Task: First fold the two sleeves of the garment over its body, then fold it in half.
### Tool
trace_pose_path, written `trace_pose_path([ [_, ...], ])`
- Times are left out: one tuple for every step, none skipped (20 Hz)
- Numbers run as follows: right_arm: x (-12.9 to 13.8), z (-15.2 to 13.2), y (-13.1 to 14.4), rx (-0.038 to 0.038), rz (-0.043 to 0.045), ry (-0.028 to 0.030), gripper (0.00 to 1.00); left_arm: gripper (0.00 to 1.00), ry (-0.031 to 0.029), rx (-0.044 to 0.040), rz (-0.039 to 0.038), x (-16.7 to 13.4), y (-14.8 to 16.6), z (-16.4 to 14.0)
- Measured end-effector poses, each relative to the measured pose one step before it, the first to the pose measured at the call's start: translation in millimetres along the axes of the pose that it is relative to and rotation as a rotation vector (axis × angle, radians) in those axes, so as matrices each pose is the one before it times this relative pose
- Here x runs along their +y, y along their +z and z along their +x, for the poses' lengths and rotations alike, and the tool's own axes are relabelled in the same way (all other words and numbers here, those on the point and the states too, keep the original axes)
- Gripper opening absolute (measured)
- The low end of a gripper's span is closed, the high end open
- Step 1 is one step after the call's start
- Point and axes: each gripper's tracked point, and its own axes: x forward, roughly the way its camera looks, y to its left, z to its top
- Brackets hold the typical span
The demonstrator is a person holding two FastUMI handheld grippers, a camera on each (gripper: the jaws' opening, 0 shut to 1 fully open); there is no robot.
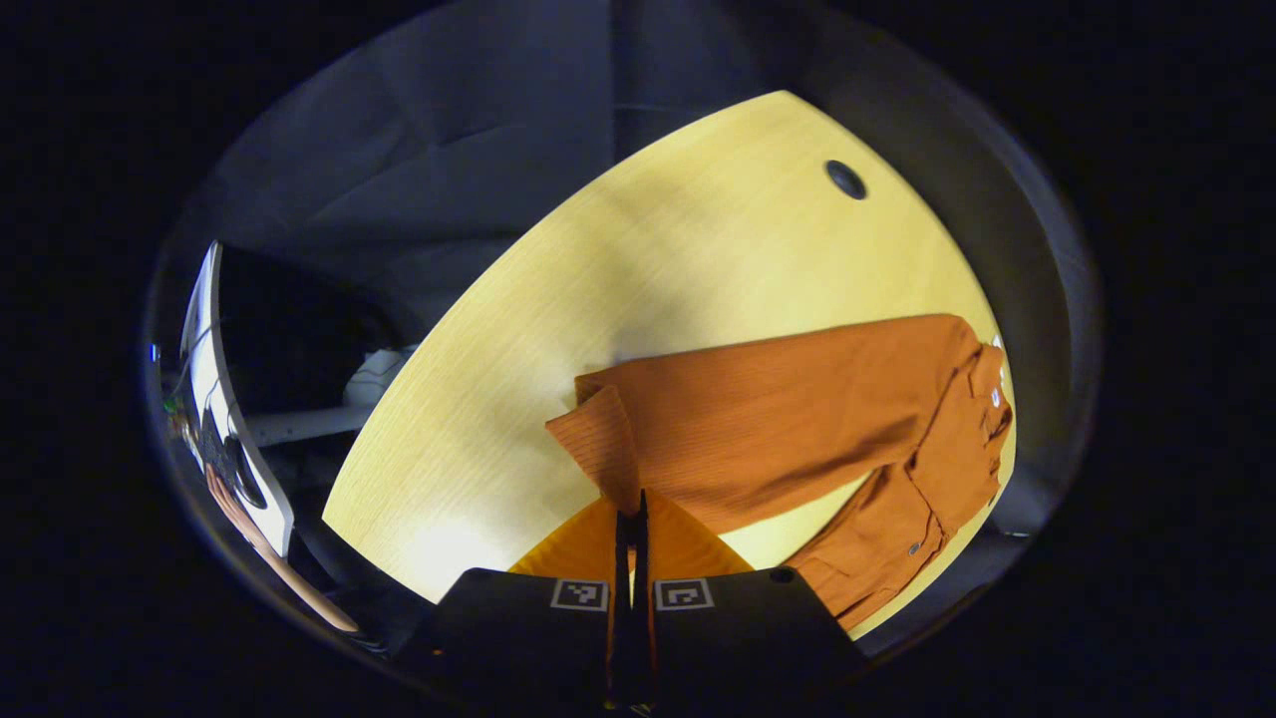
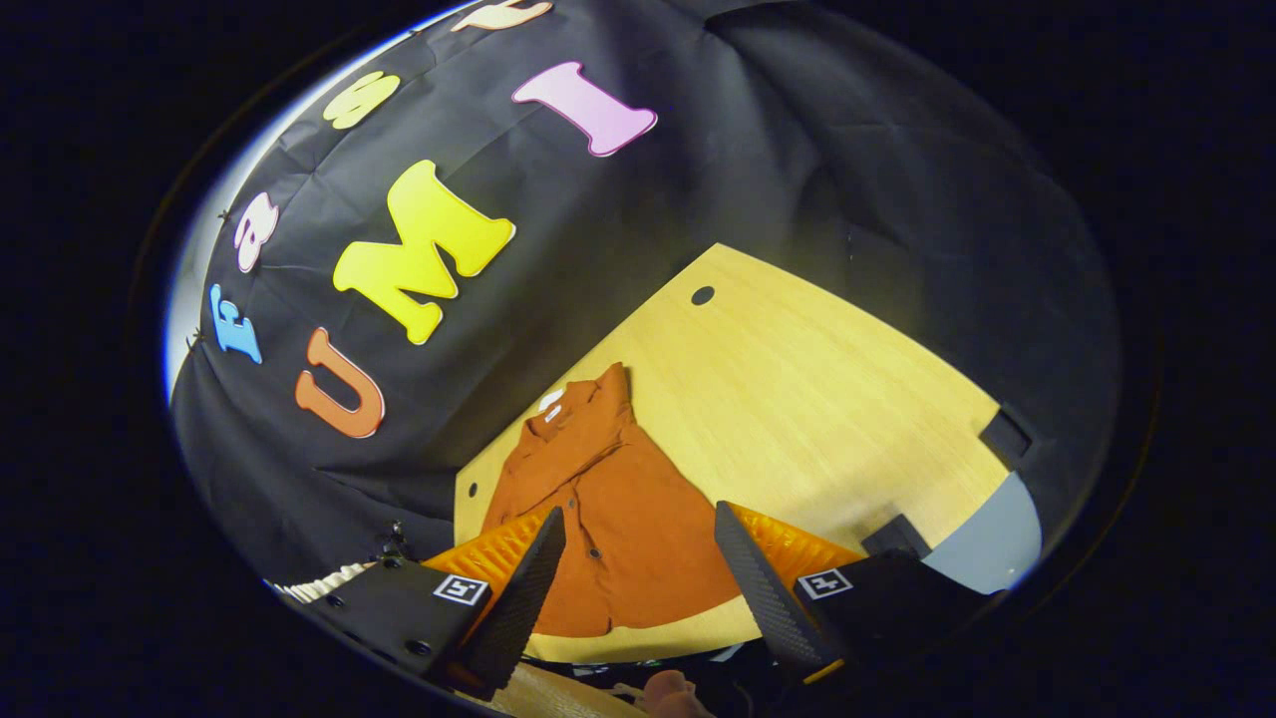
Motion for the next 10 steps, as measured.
trace_pose_path([
  [5.62,4.73,-0.98,0.01112,0.01660,0.02331,0.96,0.03,-0.00857,-0.00747,0.03759,-17.11,-0.25,-8.42],
  [1.73,4.04,1.66,0.00282,0.00378,0.01174,0.96,0.03,-0.00869,-0.01952,0.03532,-18.77,-0.14,-5.85],
  [-0.21,4.37,0.52,0.00662,-0.00622,0.00610,0.96,0.03,-0.01879,-0.01981,0.03489,-21.89,1.45,-5.99],
  [-0.29,4.69,-0.85,0.01110,-0.01002,0.00295,0.96,0.03,-0.02317,-0.02215,0.02789,-23.28,0.80,-3.87],
  [1.04,3.52,-1.97,0.01462,-0.01036,-0.00001,0.96,0.03,-0.02632,-0.01153,0.03455,-28.42,1.74,-5.65],
  [1.86,4.39,-0.66,0.01113,-0.00956,0.00200,0.92,0.04,-0.03383,-0.01097,0.03861,-31.65,2.10,-5.32],
  [2.13,3.33,-0.61,0.01134,-0.01017,0.00299,0.96,0.03,-0.02857,-0.01366,0.04496,-32.60,3.44,-4.94],
  [2.29,3.26,-0.14,0.00832,-0.00881,0.00530,0.92,0.03,-0.01705,-0.01332,0.05165,-32.11,4.13,-3.06],
  [4.05,4.18,-0.86,0.01036,-0.00811,0.00846,0.96,0.08,-0.02620,-0.00678,0.05607,-34.79,4.02,-2.08],
  [3.38,3.58,-1.22,0.01022,-0.00873,0.00655,0.96,0.03,-0.04423,0.00397,0.05346,-39.62,2.28,-1.50],
])
